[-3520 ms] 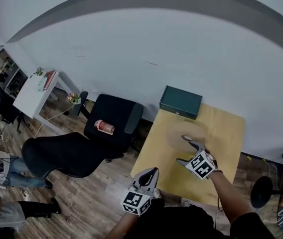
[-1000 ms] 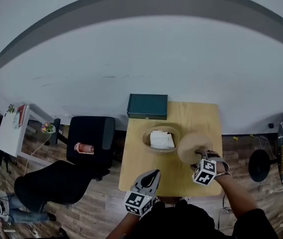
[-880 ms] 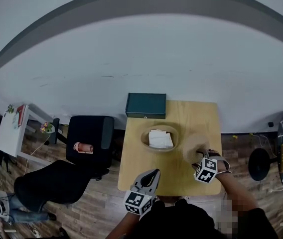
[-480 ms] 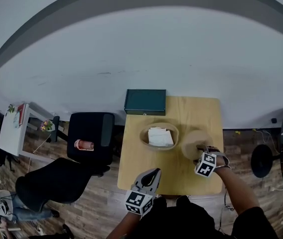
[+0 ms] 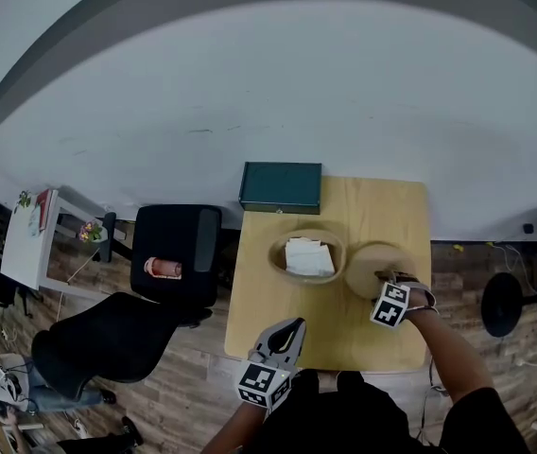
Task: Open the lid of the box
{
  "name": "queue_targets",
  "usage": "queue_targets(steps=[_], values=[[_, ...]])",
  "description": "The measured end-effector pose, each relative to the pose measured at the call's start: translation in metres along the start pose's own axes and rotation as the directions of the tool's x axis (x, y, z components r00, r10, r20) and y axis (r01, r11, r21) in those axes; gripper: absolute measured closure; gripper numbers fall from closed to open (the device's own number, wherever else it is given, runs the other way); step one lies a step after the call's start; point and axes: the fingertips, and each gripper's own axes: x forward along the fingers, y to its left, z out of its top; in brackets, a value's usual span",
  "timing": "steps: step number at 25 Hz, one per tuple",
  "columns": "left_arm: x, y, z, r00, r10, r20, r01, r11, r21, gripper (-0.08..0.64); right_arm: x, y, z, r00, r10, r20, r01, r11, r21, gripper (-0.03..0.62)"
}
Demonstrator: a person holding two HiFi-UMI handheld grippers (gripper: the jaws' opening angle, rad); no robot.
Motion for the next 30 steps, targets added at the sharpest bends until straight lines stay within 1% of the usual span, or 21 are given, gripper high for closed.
queue_targets(steps=[4,7,8,11,14,17,21,24,28,30], values=[[-0.003,0.004,-0.008,1.000,0.012,-0.021,-0.012,1.000,-0.008,0.540,0.003,-0.002,0.004,1.000,0.003,0.024,-0.004,1.000,0.019,0.291],[-0.002,0.002,-0.008,1.000,0.006,-0.021,-0.006,1.000,-0.010,0.540,0.000,-0.002,0.007,0.998,-0.015,0.054,0.014,1.000,0.024,0.288],[-0.002,0.001,-0.007,1.000,0.002,-0.021,-0.002,1.000,-0.007,0.540,-0.005,-0.002,0.009,0.997,-0.026,0.069,0.024,0.999,0.030,0.269],[-0.003,-0.002,-0.007,1.000,-0.003,-0.021,0.003,1.000,-0.002,0.540,-0.027,-0.002,0.022,0.988,-0.054,0.142,0.043,0.996,0.084,0.261],[-0.003,-0.003,-0.005,1.000,-0.008,-0.014,0.008,1.000,0.007,0.540,-0.065,-0.001,0.043,0.962,-0.117,0.247,0.089,0.989,0.120,0.262],[-0.002,-0.005,0.006,1.000,0.000,-0.004,0.000,1.000,0.020,0.540,-0.106,0.002,0.066,0.917,-0.198,0.346,0.153,0.976,0.153,0.300],[-0.001,-0.008,0.024,1.000,0.005,0.026,-0.006,1.000,0.028,0.540,-0.154,0.012,0.095,0.844,-0.273,0.461,0.200,0.959,0.201,0.366],[-0.002,-0.013,0.033,0.999,-0.005,0.045,0.003,0.999,0.040,0.540,-0.188,0.015,0.111,0.773,-0.338,0.536,0.231,0.938,0.259,0.404],[-0.006,-0.021,0.042,0.998,-0.024,0.062,0.020,0.998,0.061,0.540,-0.229,0.013,0.129,0.674,-0.404,0.618,0.193,0.904,0.381,0.466],[-0.006,-0.023,0.047,0.997,-0.022,0.073,0.018,0.998,0.062,0.540,-0.245,0.007,0.136,0.626,-0.436,0.647,0.180,0.887,0.424,0.496]])
